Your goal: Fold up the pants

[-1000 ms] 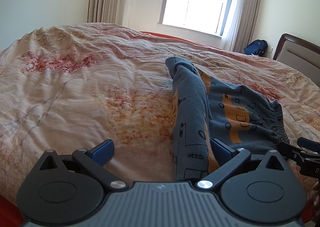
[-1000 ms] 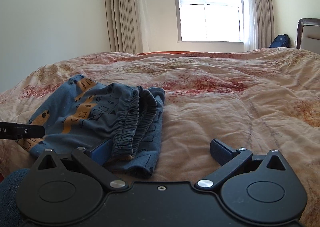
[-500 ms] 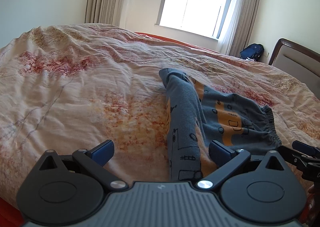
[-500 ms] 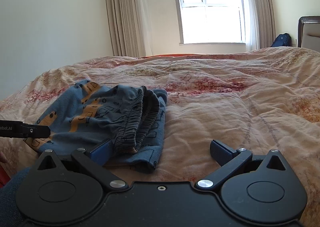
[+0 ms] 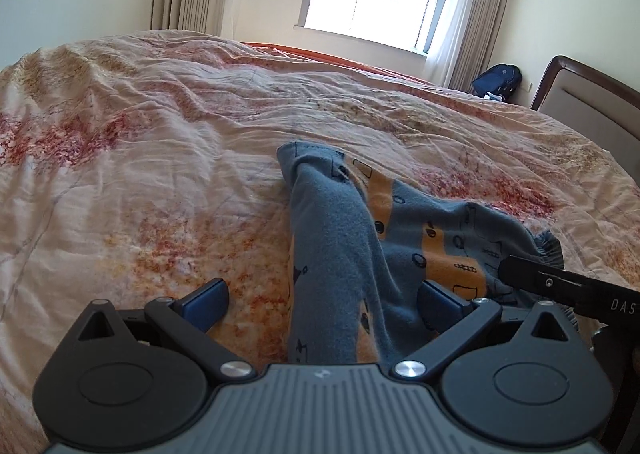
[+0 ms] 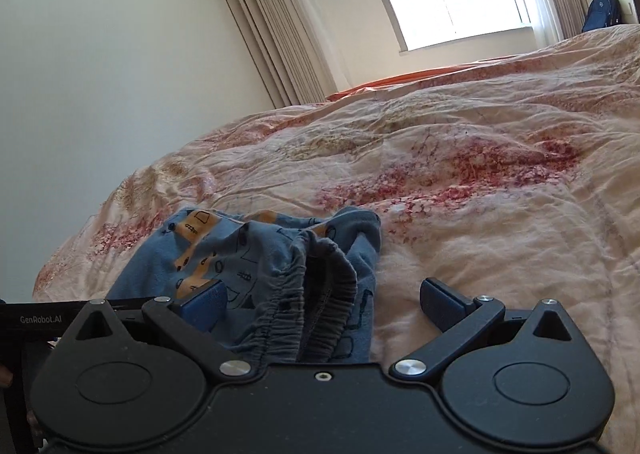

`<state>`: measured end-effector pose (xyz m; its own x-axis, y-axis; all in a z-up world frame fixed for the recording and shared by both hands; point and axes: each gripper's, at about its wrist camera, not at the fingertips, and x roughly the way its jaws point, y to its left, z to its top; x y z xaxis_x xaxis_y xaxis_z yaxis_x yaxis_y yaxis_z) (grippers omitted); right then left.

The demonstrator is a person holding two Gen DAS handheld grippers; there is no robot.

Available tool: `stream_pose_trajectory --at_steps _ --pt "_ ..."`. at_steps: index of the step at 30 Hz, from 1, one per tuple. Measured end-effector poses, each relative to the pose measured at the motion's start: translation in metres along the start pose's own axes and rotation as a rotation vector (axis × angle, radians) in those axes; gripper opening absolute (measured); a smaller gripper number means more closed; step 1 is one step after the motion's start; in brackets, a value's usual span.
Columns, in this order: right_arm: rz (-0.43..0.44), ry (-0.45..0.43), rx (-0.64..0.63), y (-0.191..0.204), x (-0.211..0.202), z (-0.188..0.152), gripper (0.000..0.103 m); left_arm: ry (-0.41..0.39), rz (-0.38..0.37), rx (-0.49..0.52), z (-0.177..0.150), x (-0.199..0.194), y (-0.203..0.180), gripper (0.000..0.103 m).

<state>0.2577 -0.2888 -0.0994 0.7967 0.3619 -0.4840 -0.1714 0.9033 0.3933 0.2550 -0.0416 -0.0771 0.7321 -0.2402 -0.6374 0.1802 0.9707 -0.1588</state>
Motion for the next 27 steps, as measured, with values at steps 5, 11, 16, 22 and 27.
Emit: stream_pose_trajectory --at_steps 5,11,16,22,27 --pt "-0.019 -0.031 -0.013 0.0 0.009 -0.011 0.103 -0.002 0.003 0.02 -0.004 -0.002 0.001 0.102" --pt "-0.003 -0.069 0.012 -0.005 0.006 -0.015 0.103 -0.003 -0.002 0.017 -0.005 -0.004 0.006 0.102" --pt "-0.004 -0.082 -0.003 -0.005 0.005 -0.018 0.103 -0.016 0.006 0.026 -0.009 -0.006 0.006 0.102" --pt "-0.005 -0.094 -0.015 -0.004 0.006 -0.021 0.103 -0.018 0.007 0.028 -0.01 -0.006 0.006 0.102" --pt "0.0 -0.104 -0.019 -0.004 0.005 -0.023 0.103 -0.018 0.009 0.031 -0.01 -0.006 0.006 0.102"
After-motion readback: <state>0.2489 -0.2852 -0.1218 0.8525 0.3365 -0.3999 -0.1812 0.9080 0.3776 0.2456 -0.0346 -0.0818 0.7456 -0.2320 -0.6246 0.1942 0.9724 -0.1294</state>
